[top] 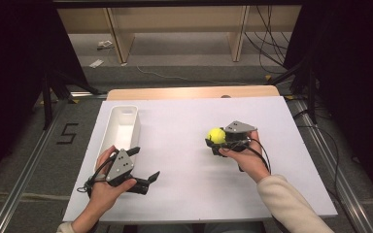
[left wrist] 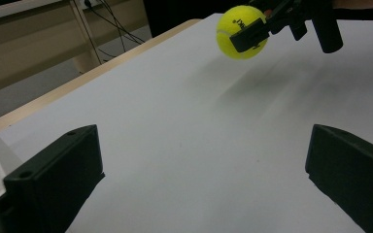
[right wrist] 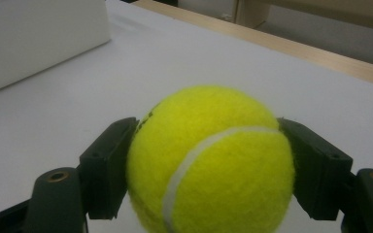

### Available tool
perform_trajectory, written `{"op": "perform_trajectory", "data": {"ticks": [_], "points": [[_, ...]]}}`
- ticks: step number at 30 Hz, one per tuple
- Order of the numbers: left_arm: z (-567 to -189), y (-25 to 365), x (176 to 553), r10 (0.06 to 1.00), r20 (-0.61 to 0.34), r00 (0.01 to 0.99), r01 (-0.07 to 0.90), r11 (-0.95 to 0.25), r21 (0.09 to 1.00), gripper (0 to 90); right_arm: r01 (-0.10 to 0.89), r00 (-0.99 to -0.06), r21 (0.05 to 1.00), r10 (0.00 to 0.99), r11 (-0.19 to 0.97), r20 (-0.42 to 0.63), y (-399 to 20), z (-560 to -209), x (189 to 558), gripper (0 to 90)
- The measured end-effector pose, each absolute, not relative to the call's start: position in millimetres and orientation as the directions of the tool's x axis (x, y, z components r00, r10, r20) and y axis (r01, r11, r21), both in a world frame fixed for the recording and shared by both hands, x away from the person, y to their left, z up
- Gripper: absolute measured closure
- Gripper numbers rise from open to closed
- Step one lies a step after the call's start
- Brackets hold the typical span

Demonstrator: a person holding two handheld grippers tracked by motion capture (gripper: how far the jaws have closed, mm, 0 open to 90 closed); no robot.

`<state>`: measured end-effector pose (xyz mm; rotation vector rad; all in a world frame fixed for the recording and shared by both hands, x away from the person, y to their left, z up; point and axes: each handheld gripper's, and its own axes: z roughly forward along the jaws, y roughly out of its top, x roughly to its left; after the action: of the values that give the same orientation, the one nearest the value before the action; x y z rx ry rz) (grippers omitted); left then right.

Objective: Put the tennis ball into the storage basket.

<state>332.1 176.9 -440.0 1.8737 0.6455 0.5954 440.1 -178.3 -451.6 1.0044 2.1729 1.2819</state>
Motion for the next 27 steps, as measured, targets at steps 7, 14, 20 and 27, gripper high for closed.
{"op": "perform_trajectory", "data": {"ticks": [7, 14, 20, 27], "points": [[-439.7, 177.0, 332.2, 0.670, 0.116, 0.733, 0.161, -0.337, 0.928, 0.0, 0.358, -0.650, 0.882, 0.760, 0.306, 0.000, -176.5, -447.1, 440.0, 26.9], [-439.7, 177.0, 332.3, 0.671, 0.117, 0.732, 0.161, -0.337, 0.928, 0.0, 0.347, -0.654, 0.888, 0.757, 0.302, -0.002, -172.4, -443.7, 440.0, 27.0], [-439.7, 176.9, 332.2, 0.671, 0.118, 0.732, 0.160, -0.337, 0.928, 0.0, 0.341, -0.660, 0.890, 0.752, 0.302, -0.003, -169.0, -441.6, 439.8, 26.9], [-439.7, 176.9, 332.2, 0.671, 0.118, 0.732, 0.160, -0.338, 0.927, 0.0, 0.333, -0.664, 0.894, 0.748, 0.299, -0.003, -165.8, -439.6, 439.7, 27.0]]}}
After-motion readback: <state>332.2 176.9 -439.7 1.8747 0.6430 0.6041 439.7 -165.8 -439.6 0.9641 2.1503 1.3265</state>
